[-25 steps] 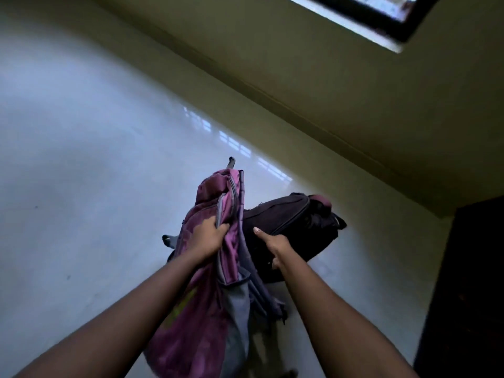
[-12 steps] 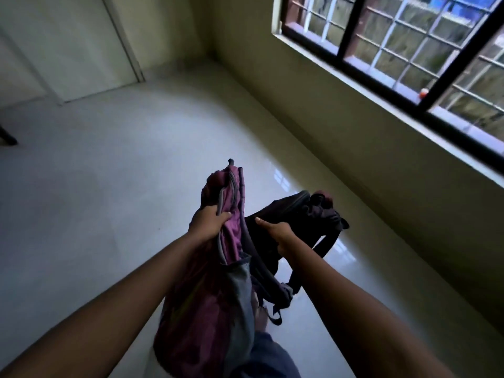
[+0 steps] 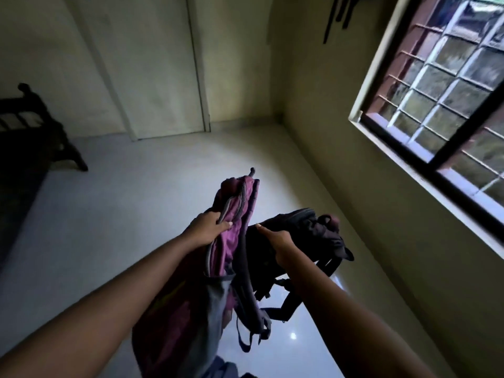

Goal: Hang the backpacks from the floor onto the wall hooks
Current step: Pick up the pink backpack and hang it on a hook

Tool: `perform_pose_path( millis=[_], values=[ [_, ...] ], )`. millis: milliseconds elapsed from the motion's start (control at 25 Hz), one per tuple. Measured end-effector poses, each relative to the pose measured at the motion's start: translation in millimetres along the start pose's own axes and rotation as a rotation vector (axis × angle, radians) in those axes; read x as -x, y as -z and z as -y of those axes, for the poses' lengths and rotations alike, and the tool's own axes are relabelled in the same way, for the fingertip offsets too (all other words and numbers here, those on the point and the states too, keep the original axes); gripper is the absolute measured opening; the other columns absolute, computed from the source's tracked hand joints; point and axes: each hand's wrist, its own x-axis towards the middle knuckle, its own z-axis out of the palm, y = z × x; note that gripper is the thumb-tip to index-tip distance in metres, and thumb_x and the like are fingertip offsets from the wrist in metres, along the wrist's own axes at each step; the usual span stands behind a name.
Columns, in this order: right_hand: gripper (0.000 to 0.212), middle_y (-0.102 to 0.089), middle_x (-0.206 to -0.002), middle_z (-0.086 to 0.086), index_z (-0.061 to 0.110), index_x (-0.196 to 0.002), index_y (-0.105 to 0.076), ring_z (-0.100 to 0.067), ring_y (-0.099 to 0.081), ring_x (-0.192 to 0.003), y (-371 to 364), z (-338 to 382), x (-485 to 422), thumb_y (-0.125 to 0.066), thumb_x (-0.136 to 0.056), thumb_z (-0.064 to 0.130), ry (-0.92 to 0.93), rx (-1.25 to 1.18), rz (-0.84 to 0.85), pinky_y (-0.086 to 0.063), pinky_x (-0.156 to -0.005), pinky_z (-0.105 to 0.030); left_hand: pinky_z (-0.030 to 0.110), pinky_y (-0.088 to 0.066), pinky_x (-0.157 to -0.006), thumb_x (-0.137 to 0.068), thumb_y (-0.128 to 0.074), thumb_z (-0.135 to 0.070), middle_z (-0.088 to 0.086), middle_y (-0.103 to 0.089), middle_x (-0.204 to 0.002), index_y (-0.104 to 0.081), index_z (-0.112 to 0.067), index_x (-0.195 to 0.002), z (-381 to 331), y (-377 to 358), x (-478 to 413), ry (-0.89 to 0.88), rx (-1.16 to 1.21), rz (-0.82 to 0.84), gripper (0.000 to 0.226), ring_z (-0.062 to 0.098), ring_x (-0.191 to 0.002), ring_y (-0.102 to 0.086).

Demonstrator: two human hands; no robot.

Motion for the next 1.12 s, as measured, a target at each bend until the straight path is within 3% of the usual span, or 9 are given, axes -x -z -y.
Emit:
perform_pose_path(
  millis=[160,320,480,600,680,800,920,1040,1120],
  values=[
    [0.053,-0.069,-0.091,-0.018,-0.009,-0.105,-0.062,-0.03,-0.065,-0.079,-26.6,90.1,-108.7,-0.074,-0.076,0.033,0.061,0.102,0.007,-0.053,-0.067,-0.034,0.03,-0.041,-0.071,-0.09,-0.052,-0.033,0.018,-0.067,-0.104,-0.062,-0.005,-0.108,-1.7,49.4,-127.3,0.004,-0.006,-0.039,0.034,0.033,-0.096,-0.063],
    [0.041,-0.064,-0.08,-0.011,-0.002,-0.089,-0.063,-0.025,-0.062,-0.072,-48.3,181.9,-221.4,-0.076,-0.074,0.034,0.052,0.082,-0.02,-0.051,-0.061,-0.03,0.028,-0.032,-0.055,-0.09,-0.054,-0.029,0.01,-0.056,-0.082,-0.062,-0.004,-0.093,-19.0,101.7,-265.3,0.002,0.021,-0.034,0.026,0.024,-0.076,-0.053],
    [0.04,-0.064,-0.077,-0.011,-0.001,-0.09,-0.064,-0.02,-0.058,-0.057,-50.4,253.8,-307.4,-0.077,-0.074,0.033,0.035,0.079,-0.064,-0.045,-0.045,-0.023,0.028,-0.034,-0.061,-0.09,-0.054,-0.028,0.018,-0.064,-0.093,-0.062,-0.003,-0.104,-45.9,131.3,-378.3,-0.022,0.038,-0.004,0.03,0.033,-0.088,-0.06],
    [0.051,-0.066,-0.084,-0.014,-0.005,-0.098,-0.065,-0.021,-0.058,-0.058,-42.8,300.8,-381.4,-0.078,-0.071,0.036,0.022,0.102,-0.109,-0.048,-0.051,-0.026,0.032,-0.041,-0.074,-0.09,-0.053,-0.031,0.021,-0.065,-0.107,-0.062,-0.003,-0.108,-65.7,134.6,-465.7,-0.04,0.017,0.012,0.034,0.035,-0.1,-0.061],
    [0.055,-0.067,-0.088,-0.015,-0.006,-0.1,-0.065,-0.028,-0.064,-0.068,-36.1,335.7,-444.0,-0.079,-0.069,0.037,0.025,0.117,-0.125,-0.054,-0.061,-0.032,0.034,-0.044,-0.071,-0.09,-0.053,-0.032,0.019,-0.066,-0.098,-0.061,-0.001,-0.104,-80.9,137.8,-534.0,-0.05,-0.022,0.035,0.035,0.035,-0.094,-0.061],
    [0.058,-0.071,-0.098,-0.018,-0.007,-0.1,-0.066,-0.033,-0.07,-0.088,-21.1,384.2,-541.3,-0.08,-0.066,0.038,0.014,0.167,-0.155,-0.058,-0.083,-0.044,0.029,-0.031,-0.054,-0.09,-0.052,-0.032,0.004,-0.049,-0.065,-0.059,0.001,-0.093,-102.7,138.0,-630.7,-0.041,-0.037,0.041,0.034,0.026,-0.072,-0.051],
    [0.053,-0.07,-0.098,-0.017,-0.005,-0.099,-0.064,-0.033,-0.069,-0.092,-5.6,432.2,-622.6,-0.079,-0.069,0.036,-0.04,0.174,-0.152,-0.057,-0.086,-0.044,0.03,-0.035,-0.058,-0.091,-0.051,-0.033,0.007,-0.054,-0.071,-0.061,-0.001,-0.098,-121.7,133.7,-719.3,0.0,-0.06,0.059,0.034,0.024,-0.068,-0.051],
    [0.038,-0.066,-0.084,-0.014,0.0,-0.094,-0.062,-0.031,-0.067,-0.076,7.4,468.7,-687.9,-0.076,-0.075,0.03,-0.133,0.144,-0.13,-0.058,-0.069,-0.036,0.033,-0.041,-0.065,-0.091,-0.05,-0.033,0.015,-0.062,-0.082,-0.059,-0.002,-0.094,-133.3,127.3,-790.0,0.035,-0.096,0.056,0.032,0.03,-0.076,-0.058],
    [0.021,-0.054,-0.072,-0.01,0.004,-0.085,-0.057,-0.021,-0.052,-0.058,12.4,484.6,-720.6,-0.069,-0.082,0.02,-0.218,0.128,-0.096,-0.046,-0.055,-0.029,0.038,-0.048,-0.073,-0.091,-0.05,-0.031,0.021,-0.067,-0.094,-0.06,-0.002,-0.1,-136.0,127.1,-825.6,0.072,-0.088,0.003,0.032,0.036,-0.087,-0.063]
  ],
)
